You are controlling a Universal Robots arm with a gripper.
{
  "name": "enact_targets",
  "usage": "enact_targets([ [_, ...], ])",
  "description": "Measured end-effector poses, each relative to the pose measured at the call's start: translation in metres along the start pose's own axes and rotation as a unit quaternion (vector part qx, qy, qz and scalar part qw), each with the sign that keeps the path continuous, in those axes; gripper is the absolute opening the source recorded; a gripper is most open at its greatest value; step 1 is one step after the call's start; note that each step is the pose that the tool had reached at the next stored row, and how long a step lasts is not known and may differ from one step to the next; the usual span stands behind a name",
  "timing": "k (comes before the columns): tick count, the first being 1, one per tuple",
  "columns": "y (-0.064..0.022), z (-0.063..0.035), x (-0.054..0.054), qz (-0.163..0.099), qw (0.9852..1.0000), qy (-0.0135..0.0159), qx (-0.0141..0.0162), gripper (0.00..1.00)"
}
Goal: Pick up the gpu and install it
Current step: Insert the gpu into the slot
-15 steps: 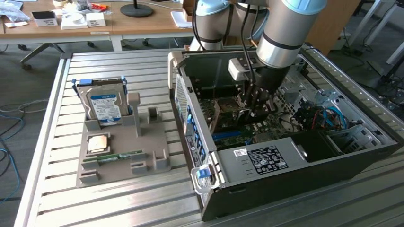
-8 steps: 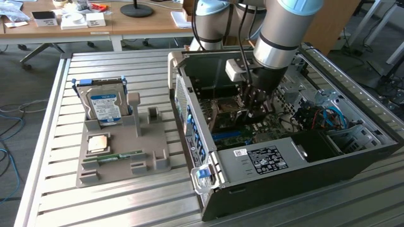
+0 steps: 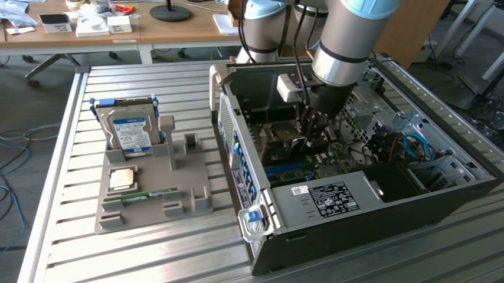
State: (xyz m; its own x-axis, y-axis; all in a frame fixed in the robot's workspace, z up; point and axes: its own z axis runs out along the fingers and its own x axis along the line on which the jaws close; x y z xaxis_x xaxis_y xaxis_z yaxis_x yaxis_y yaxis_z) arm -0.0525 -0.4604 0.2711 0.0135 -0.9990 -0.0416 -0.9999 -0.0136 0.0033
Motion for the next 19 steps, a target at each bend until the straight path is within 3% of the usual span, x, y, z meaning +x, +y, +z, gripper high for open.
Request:
enact_targets([
  [10, 0.0102, 0.0006, 0.0, 0.0, 1.0, 0.0, 0.0, 0.27],
  [19, 0.0135, 0.0037, 0.0, 0.0, 1.0, 0.0, 0.0, 0.27],
])
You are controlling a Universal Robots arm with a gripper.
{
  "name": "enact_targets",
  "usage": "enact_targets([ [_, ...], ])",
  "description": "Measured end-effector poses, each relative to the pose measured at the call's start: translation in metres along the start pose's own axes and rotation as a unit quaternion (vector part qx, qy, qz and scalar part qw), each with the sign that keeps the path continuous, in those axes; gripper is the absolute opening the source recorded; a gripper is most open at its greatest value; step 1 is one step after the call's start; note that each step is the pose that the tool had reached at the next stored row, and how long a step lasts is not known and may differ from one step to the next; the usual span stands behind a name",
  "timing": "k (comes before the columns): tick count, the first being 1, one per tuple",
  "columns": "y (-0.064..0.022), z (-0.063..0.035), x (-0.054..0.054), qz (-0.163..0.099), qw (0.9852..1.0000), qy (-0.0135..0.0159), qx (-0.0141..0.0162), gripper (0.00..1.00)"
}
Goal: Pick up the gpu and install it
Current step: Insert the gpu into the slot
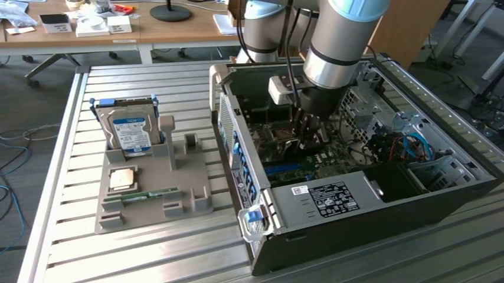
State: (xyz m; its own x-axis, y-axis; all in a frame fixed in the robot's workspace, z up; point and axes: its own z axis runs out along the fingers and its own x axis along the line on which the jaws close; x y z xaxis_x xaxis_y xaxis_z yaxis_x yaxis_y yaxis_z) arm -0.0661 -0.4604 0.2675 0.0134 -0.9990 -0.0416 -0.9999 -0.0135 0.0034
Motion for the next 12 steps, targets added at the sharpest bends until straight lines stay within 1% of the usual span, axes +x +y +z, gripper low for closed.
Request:
enact_targets([
  [12, 0.0017, 0.0074, 0.0003, 0.0, 1.0, 0.0001, 0.0, 0.27],
])
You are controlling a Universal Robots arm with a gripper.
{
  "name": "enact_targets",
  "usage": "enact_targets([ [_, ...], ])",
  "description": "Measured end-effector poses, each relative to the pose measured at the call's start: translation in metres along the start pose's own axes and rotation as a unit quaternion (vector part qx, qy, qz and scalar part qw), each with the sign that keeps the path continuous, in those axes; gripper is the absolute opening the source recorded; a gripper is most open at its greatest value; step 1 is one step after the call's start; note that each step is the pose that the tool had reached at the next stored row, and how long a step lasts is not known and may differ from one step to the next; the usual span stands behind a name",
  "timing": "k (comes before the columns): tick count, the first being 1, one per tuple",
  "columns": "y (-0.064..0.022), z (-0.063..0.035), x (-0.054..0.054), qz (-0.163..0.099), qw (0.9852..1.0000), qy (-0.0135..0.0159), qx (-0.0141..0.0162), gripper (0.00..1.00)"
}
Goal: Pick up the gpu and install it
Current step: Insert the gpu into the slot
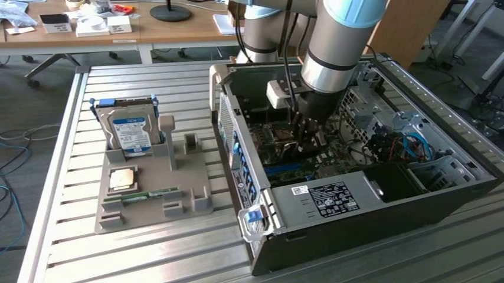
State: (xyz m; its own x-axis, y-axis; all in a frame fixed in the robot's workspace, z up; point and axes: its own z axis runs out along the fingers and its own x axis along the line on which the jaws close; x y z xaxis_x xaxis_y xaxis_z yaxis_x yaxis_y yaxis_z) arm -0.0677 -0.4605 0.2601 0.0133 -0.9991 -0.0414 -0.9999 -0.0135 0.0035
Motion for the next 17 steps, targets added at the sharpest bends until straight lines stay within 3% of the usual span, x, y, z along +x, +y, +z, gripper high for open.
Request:
enact_targets([
  [17, 0.0056, 0.0063, 0.0002, 0.0, 1.0, 0.0001, 0.0, 0.27],
])
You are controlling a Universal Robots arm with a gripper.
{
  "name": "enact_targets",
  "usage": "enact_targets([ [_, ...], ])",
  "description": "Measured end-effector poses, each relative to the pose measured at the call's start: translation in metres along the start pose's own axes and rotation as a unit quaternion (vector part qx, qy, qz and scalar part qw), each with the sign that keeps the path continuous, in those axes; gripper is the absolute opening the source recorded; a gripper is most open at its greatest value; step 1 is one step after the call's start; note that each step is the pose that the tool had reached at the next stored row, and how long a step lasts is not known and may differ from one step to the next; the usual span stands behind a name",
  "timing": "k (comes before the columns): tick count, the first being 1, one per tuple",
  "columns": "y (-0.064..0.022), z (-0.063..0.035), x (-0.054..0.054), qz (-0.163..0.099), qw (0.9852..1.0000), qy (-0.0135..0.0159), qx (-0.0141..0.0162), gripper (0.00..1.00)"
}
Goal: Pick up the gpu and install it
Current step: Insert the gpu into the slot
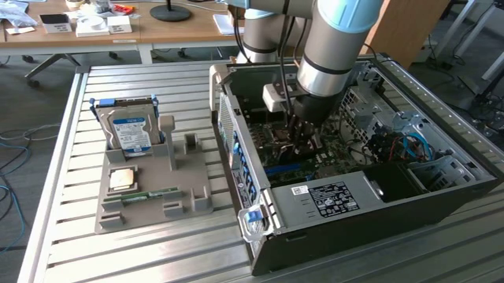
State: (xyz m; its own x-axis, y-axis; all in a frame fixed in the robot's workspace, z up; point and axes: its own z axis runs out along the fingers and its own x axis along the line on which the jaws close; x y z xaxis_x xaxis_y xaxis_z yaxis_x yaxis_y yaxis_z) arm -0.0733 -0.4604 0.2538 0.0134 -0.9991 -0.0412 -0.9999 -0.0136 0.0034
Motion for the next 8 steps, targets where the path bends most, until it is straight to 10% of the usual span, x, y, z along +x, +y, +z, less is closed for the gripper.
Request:
enact_targets([
  [8, 0.0003, 0.0015, 0.0, 0.0, 1.0, 0.0001, 0.0, 0.27],
])
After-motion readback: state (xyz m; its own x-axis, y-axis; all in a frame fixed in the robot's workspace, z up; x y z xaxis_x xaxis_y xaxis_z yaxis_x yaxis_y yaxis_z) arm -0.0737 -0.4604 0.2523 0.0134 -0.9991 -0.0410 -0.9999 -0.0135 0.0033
